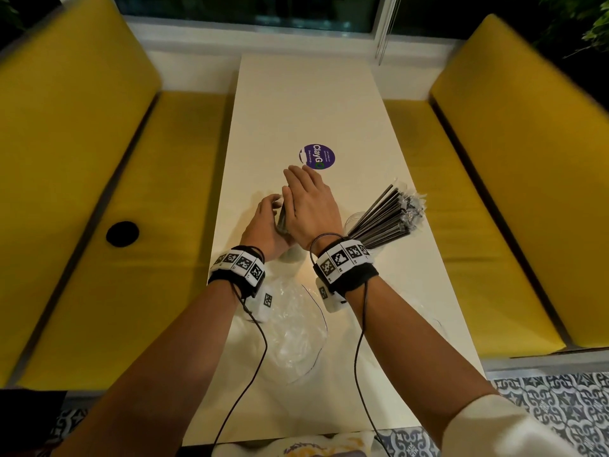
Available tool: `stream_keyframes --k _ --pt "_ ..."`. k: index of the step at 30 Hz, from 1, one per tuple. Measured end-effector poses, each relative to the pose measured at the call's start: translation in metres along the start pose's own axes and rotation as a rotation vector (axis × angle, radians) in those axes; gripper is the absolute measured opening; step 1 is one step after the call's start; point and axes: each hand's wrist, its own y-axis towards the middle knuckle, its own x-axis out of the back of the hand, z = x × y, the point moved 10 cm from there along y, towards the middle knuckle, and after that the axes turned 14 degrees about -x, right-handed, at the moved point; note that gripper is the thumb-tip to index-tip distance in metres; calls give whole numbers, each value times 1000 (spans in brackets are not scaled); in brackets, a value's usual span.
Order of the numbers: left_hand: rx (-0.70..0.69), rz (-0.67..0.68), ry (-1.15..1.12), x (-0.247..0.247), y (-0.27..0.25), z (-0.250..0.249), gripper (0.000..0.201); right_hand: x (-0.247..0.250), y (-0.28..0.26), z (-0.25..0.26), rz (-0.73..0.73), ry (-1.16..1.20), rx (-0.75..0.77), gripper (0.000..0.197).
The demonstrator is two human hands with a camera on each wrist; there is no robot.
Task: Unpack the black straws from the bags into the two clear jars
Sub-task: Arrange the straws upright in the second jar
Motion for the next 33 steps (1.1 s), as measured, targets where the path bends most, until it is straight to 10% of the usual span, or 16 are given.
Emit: stream_keyframes --k 10,19,26,33 --pt "86 40 -1 21 -29 -35 195 70 -18 0 -117 328 -7 35" --pt "109 34 101 26 -103 -4 51 80 -103 -67 71 430 -213 21" --pt "134 144 120 -29 -147 15 67 50 -163 -153 81 15 -274 22" --pt "220 -43 147 -48 -170 26 56 142 -199 -182 -425 207 -202 28"
